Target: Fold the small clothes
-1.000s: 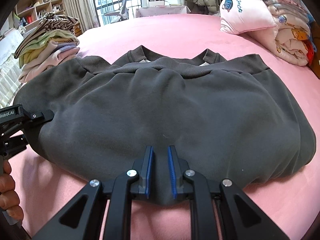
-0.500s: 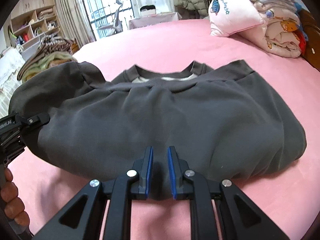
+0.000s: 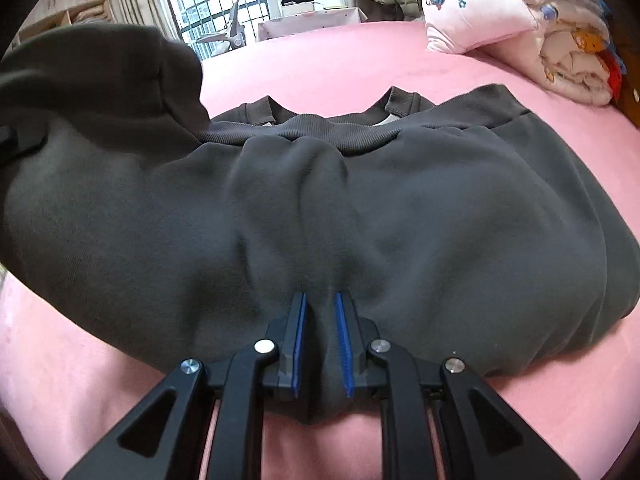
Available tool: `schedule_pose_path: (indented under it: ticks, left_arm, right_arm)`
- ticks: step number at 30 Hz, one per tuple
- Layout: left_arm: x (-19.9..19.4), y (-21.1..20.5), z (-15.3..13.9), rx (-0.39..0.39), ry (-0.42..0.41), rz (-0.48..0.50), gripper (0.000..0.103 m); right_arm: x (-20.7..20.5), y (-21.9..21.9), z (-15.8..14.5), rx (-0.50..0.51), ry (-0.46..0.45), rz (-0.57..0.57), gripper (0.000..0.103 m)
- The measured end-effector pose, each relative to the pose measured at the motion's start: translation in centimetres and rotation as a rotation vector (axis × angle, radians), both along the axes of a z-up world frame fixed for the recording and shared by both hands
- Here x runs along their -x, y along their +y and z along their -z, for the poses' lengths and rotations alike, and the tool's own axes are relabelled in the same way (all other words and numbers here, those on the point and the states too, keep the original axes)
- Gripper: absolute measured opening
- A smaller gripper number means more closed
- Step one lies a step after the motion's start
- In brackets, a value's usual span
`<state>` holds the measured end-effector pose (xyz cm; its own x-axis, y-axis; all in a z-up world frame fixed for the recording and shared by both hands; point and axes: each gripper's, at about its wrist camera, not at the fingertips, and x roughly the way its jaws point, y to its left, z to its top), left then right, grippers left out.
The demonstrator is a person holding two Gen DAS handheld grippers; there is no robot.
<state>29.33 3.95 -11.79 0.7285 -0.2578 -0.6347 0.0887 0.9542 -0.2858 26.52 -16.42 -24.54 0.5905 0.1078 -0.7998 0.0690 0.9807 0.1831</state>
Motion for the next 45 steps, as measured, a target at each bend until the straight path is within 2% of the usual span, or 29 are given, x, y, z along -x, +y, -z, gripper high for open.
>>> schedule_pose_path:
  ticks: [5,9,13,16,20,23,26,29,32,35,40,45]
  left_arm:
    - [0.5,-5.0,-2.9,-0.091,-0.048,0.056,0.028]
    - [0.8,-10.8,-4.7,-0.194,-0.070,0.105,0.028]
    - [0.8,-17.1,-5.7,-0.248,-0.066,0.158,0.028]
    - [0.8,-21.5,-5.5,-0.260,-0.051,0.197,0.028]
    - [1.7,-27.7,-3.2,-0.302,-0.014,0.271,0.028]
    - [2.6,-32.1,0.7,-0.379,0.064,0.354,0.029]
    - [3.9,-34.3,4.2,-0.440,0.117,0.402,0.030]
    - [5.5,-35.2,5.2,-0.484,0.071,0.408,0.033]
    - [5.7,-34.8,4.9,-0.439,0.071,0.394,0.034]
    - [5.3,-33.1,3.9,-0.312,0.100,0.359,0.034]
    - [4.5,-29.5,2.8,-0.100,0.161,0.302,0.034]
    - [3.0,-27.5,1.6,0.035,0.212,0.258,0.034]
  right_arm:
    - [0.9,-1.3,-0.5,-0.098,-0.005,-0.003,0.014]
    - [2.0,-3.3,-1.3,-0.202,-0.011,-0.008,0.012]
    - [3.9,-6.8,-3.2,-0.228,-0.065,0.037,0.012]
    - [5.4,-10.8,-4.1,-0.247,-0.094,0.108,0.012]
    - [7.7,-16.5,-3.7,-0.293,-0.090,0.208,0.013]
    - [9.3,-20.1,-3.0,-0.315,-0.069,0.280,0.015]
    - [10.5,-22.7,-2.2,-0.342,-0.052,0.320,0.015]
    - [10.8,-24.5,-2.0,-0.362,-0.040,0.319,0.015]
    - [10.3,-25.2,-2.3,-0.376,-0.035,0.288,0.015]
    - [8.7,-25.7,-2.9,-0.380,-0.043,0.236,0.015]
    - [5.0,-26.1,-4.5,-0.311,-0.051,0.092,0.015]
    - [1.8,-26.2,-4.5,-0.372,-0.031,-0.040,0.015]
